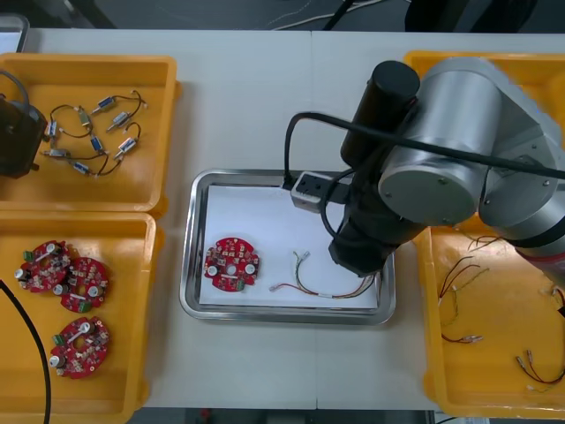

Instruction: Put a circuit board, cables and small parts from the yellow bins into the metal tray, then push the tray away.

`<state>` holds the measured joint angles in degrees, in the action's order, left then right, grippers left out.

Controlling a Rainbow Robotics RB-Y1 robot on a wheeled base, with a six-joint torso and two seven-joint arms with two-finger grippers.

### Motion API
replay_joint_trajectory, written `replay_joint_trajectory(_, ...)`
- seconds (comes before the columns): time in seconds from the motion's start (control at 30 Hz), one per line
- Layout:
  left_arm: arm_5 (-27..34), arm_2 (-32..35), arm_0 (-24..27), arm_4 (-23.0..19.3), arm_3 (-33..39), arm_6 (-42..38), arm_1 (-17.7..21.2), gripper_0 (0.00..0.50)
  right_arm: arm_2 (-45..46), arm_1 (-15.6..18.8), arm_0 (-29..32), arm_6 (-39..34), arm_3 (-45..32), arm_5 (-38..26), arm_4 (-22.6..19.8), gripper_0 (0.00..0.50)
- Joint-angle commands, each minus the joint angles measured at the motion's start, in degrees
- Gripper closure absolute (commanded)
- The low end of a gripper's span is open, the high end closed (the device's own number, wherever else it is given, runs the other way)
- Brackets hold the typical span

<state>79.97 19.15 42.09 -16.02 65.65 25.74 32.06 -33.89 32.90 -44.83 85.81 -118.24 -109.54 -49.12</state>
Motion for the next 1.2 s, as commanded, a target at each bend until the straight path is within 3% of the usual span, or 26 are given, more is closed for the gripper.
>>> replay_joint_trajectory(0.03,0.80,-1.92,3.79,1.08,-0.08,-1.48,-1.03,0.000,5.41,-0.73,-1.31,-9.61,-3.93,-0.46,-1.07,0.013)
replay_joint_trajectory(0.27,0.10,-2.19,6.61,1.87,-4.57,-1.39,-1.03,0.000,10.33,0.85,2.20,-20.15,-7.71,-0.46,-2.03,0.011)
replay_joint_trajectory(0.7,-0.17,-4.03,7.57,1.43,-6.41,-1.92,-0.94,0.000,20.44,7.80,11.17,-37.20,-16.50,-0.46,-4.67,0.013)
replay_joint_trajectory(0.93,-1.49,-4.12,7.84,1.69,-8.52,-1.74,-0.94,0.000,30.46,10.43,16.35,-38.43,-16.67,-0.46,-9.50,0.012)
replay_joint_trajectory(1.07,-2.10,-4.03,8.01,1.78,-9.40,-1.65,-0.94,0.000,34.33,11.93,19.43,-38.43,-16.67,-0.46,-8.80,0.012)
replay_joint_trajectory(1.2,-2.10,-4.12,8.45,1.87,-10.10,-1.65,-0.94,0.000,35.74,13.33,21.54,-38.43,-16.67,-0.46,-5.46,0.012)
